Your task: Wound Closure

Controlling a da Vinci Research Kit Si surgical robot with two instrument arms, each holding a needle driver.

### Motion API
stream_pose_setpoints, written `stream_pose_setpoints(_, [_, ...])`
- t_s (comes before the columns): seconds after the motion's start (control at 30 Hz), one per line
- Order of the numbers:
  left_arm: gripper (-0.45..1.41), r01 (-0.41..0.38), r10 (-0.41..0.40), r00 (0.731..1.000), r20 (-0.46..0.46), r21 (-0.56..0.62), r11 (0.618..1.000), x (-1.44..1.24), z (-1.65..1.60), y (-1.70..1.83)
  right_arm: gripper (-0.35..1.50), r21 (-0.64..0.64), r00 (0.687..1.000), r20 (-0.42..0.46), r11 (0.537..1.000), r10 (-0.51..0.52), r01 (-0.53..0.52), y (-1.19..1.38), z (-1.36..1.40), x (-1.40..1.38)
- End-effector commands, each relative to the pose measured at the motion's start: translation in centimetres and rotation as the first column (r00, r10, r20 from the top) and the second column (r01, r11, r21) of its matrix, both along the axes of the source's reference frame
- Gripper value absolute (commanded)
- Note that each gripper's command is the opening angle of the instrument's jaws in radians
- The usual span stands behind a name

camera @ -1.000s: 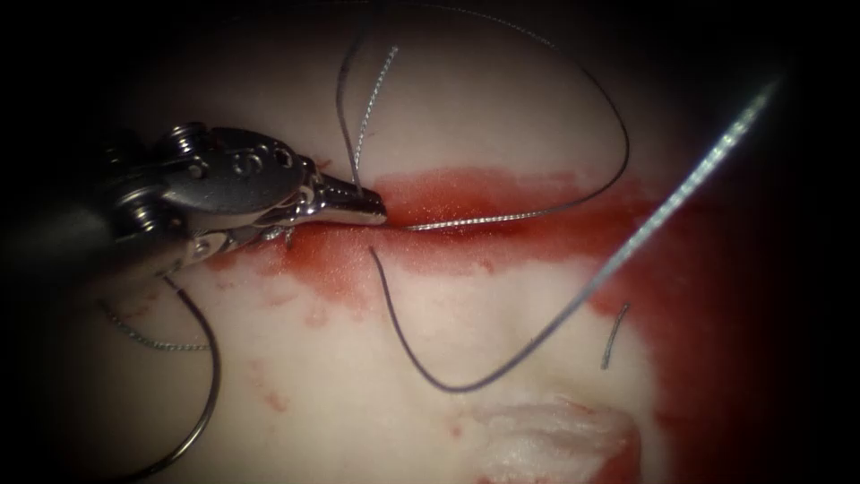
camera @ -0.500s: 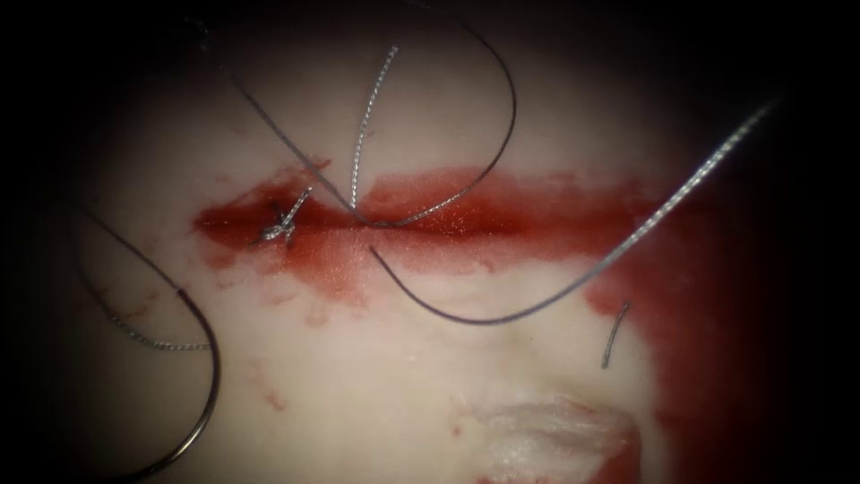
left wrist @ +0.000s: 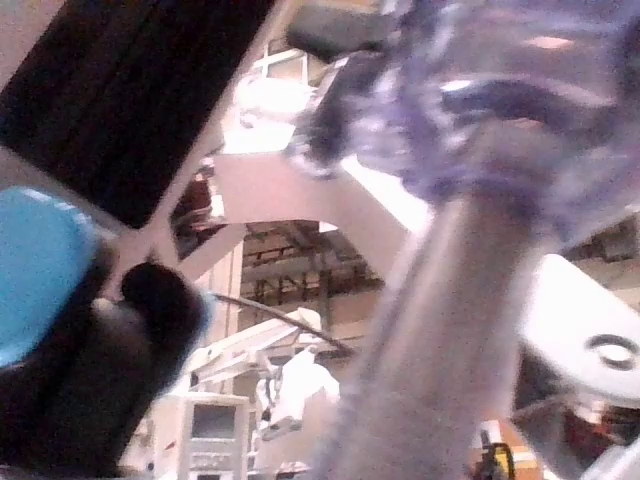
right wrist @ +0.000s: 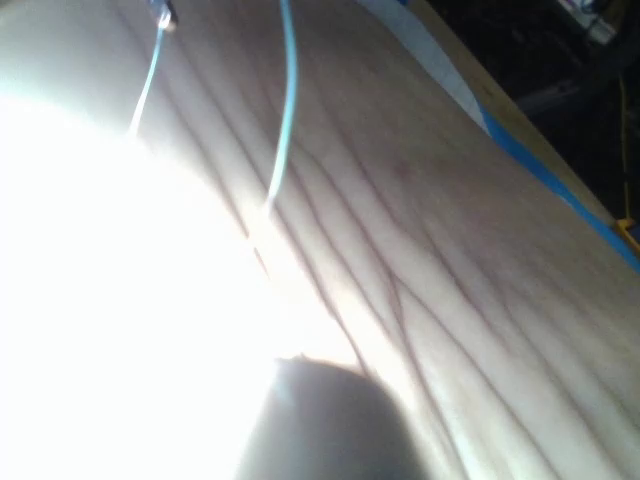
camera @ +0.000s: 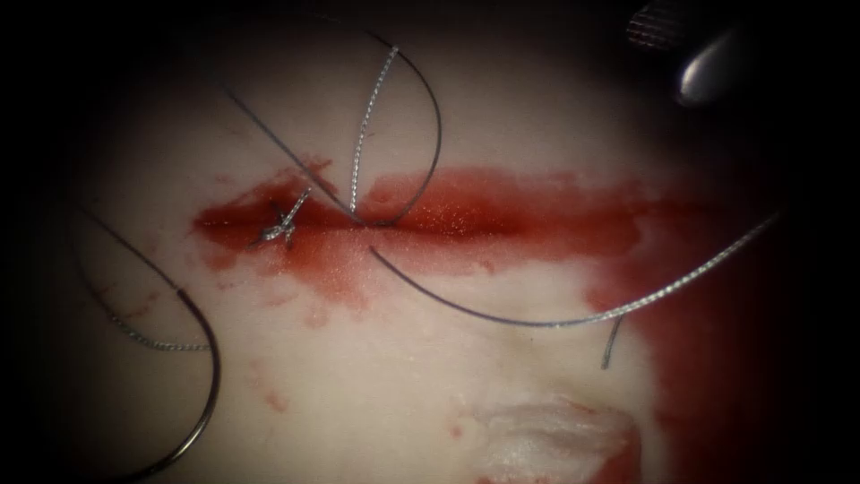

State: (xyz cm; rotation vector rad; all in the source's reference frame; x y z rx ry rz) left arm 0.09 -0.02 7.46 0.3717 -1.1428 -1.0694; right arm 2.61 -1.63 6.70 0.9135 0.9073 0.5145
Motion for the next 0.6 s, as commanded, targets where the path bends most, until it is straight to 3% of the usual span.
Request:
stream_pose_setpoints(0.03, [-0.45, 0.012, -0.012, 1.0, 0.004, -0.019, 1.0, -0.02, -0.15, 0.14, 0.96, -0.003, 1.0, -0.001, 1.0, -0.014, 0.014, 0.01, 0.09, 0.08])
stream_pose_setpoints(0.2, [-0.45, 0.041, -0.039, 0.999, 0.033, -0.057, 0.998, 0.05, -0.57, 0.18, 0.93, -0.033, 0.996, 0.062, 0.997, -0.062, 0.064, -0.18, 0.29, 0.2])
stream_pose_setpoints(0.37, [-0.45, 0.066, -0.06, 0.995, 0.078, -0.076, 0.995, 0.05, -0.92, 0.17, 0.66, -0.045, 0.977, 0.14, 0.984, -0.164, 0.171, -0.36, 0.49, 0.46])
stream_pose_setpoints(0.5, [-0.45, 0.076, -0.069, 0.993, 0.1, -0.073, 0.994, 0.02, -1.1, 0.15, 0.29, -0.058, 0.964, 0.159, 0.972, -0.215, 0.227, -0.57, 0.66, 0.75])
stream_pose_setpoints(0.6, [-0.45, 0.078, -0.068, 0.989, 0.129, -0.075, 0.994, -0.01, -1.19, 0.13, 0.31, -0.077, 0.963, 0.168, 0.971, -0.213, 0.228, -0.69, 0.77, 0.93])
